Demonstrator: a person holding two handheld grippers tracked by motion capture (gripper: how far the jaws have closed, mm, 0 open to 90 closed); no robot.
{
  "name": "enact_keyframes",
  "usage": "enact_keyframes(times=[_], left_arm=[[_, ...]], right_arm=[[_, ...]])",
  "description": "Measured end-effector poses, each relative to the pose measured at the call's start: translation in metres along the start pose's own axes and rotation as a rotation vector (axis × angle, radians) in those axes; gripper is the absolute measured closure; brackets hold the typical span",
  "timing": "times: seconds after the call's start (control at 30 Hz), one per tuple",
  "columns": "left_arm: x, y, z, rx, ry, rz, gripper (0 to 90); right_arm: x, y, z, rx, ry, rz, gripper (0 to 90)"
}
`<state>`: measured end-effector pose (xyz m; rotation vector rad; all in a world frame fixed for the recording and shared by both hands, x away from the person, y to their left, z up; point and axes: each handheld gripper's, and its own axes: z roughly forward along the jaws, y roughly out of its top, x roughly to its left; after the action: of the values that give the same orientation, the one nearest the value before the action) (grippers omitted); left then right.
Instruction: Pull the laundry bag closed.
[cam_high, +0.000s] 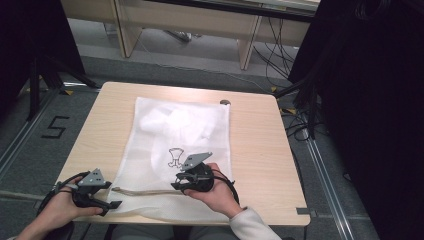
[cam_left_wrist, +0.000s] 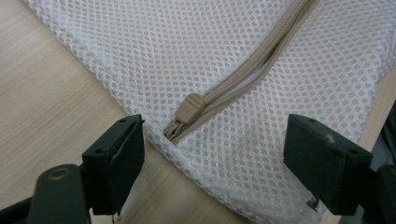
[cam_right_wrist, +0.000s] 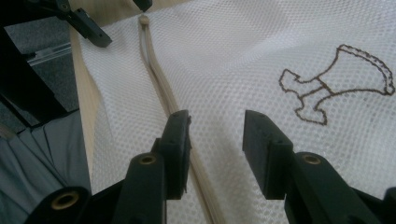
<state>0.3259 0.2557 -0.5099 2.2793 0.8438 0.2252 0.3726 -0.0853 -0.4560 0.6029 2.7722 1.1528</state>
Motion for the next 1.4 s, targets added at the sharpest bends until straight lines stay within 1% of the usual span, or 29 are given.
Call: enact_keyframes(times=[0.03, 0.07, 0.2, 0.27, 0.3, 0.33, 0.4, 0.43, 0.47, 0.57, 0.6, 0.63, 0.7, 0.73, 0.8, 0.9, 0.93, 0.97, 1.03, 1.07, 1.1, 1.13, 1.17, 1.23, 1.27, 1.3, 1.33, 1.37, 1.4], left_arm=[[0.0, 0.0, 0.0, -0.002, -0.004, -0.002, 19.8], [0.0, 0.0, 0.0, -0.003, -0.005, 0.001, 19.9], [-0.001, 0.0, 0.0, -0.002, -0.006, -0.008, 19.9], [-0.001, 0.0, 0.0, -0.004, -0.008, -0.007, 20.0], [0.0, 0.0, 0.0, -0.004, -0.01, -0.003, 20.0], [-0.001, 0.0, 0.0, -0.004, -0.009, -0.009, 20.0], [0.0, 0.0, 0.0, -0.004, -0.009, -0.008, 20.0], [-0.001, 0.0, 0.0, -0.005, -0.01, -0.008, 20.0], [-0.001, 0.0, 0.0, -0.005, -0.01, -0.009, 20.0], [0.0, 0.0, 0.0, -0.006, -0.01, -0.009, 20.0], [0.001, 0.0, 0.0, -0.007, -0.002, -0.004, 20.0], [0.0, -0.001, 0.001, -0.009, -0.008, -0.03, 20.0], [0.0, -0.001, 0.0, -0.008, -0.011, -0.028, 19.9], [0.001, 0.0, 0.0, -0.008, -0.008, -0.011, 19.9], [0.001, 0.0, 0.0, -0.008, -0.006, -0.014, 19.8], [0.002, -0.001, 0.0, -0.004, 0.002, -0.022, 19.9], [0.001, -0.001, 0.001, -0.007, -0.003, -0.047, 19.8], [0.0, -0.001, 0.001, -0.012, -0.01, -0.053, 19.8], [0.001, -0.001, 0.001, -0.007, -0.009, -0.048, 19.8], [0.001, -0.001, 0.001, -0.009, -0.008, -0.051, 19.8], [0.001, -0.001, 0.0, -0.008, -0.01, -0.051, 19.8], [0.001, -0.001, 0.0, -0.007, -0.006, -0.038, 19.8], [0.002, -0.001, 0.0, -0.008, -0.004, -0.034, 19.8], [0.002, -0.001, 0.0, -0.007, -0.004, -0.034, 19.9], [0.001, -0.001, 0.0, -0.008, -0.01, -0.053, 20.0], [0.001, -0.001, 0.0, -0.008, -0.01, -0.053, 20.0], [0.002, -0.001, 0.0, -0.008, -0.007, -0.036, 20.0], [0.001, -0.001, 0.0, -0.013, -0.006, -0.048, 20.0], [0.002, -0.001, 0.0, -0.012, -0.006, -0.042, 20.1]], right_arm=[[0.0, 0.002, 0.001, 0.013, 0.001, -0.009, 63.6], [0.001, 0.004, 0.004, 0.006, 0.003, -0.008, 64.1], [0.002, 0.01, 0.01, 0.025, 0.026, -0.021, 65.8], [0.004, 0.017, 0.019, 0.024, 0.028, -0.053, 66.2], [0.005, 0.019, 0.021, 0.031, 0.032, -0.039, 66.5], [0.006, 0.022, 0.023, 0.034, 0.033, -0.039, 66.5], [0.007, 0.024, 0.026, 0.034, 0.037, -0.05, 66.5], [0.008, 0.026, 0.029, 0.034, 0.052, -0.056, 66.5], [0.01, 0.028, 0.031, 0.037, 0.06, -0.037, 66.5], [0.013, 0.033, 0.037, 0.04, 0.069, -0.047, 66.5], [0.014, 0.035, 0.039, 0.038, 0.069, -0.052, 66.5], [0.015, 0.038, 0.044, 0.033, 0.079, -0.075, 66.4], [0.016, 0.039, 0.047, 0.028, 0.08, -0.071, 66.3], [0.017, 0.041, 0.05, 0.033, 0.078, -0.062, 66.3], [0.018, 0.043, 0.051, 0.042, 0.08, -0.062, 66.3], [0.019, 0.047, 0.059, 0.026, 0.09, -0.094, 66.0], [0.018, 0.048, 0.059, 0.033, 0.092, -0.093, 66.0], [0.019, 0.049, 0.061, 0.033, 0.088, -0.089, 66.0], [0.02, 0.051, 0.063, 0.04, 0.083, -0.071, 66.0], [0.019, 0.053, 0.066, 0.035, 0.092, -0.094, 66.0], [0.02, 0.054, 0.068, 0.031, 0.092, -0.092, 66.0], [0.02, 0.055, 0.069, 0.041, 0.098, -0.094, 66.1], [0.022, 0.056, 0.071, 0.037, 0.094, -0.08, 66.1], [0.022, 0.057, 0.072, 0.045, 0.098, -0.086, 66.1], [0.023, 0.06, 0.077, 0.044, 0.108, -0.087, 66.1], [0.023, 0.06, 0.077, 0.044, 0.108, -0.087, 66.1], [0.024, 0.061, 0.081, 0.052, 0.114, -0.078, 66.1], [0.024, 0.062, 0.083, 0.048, 0.11, -0.077, 66.1], [0.023, 0.063, 0.085, 0.05, 0.118, -0.081, 66.1]])
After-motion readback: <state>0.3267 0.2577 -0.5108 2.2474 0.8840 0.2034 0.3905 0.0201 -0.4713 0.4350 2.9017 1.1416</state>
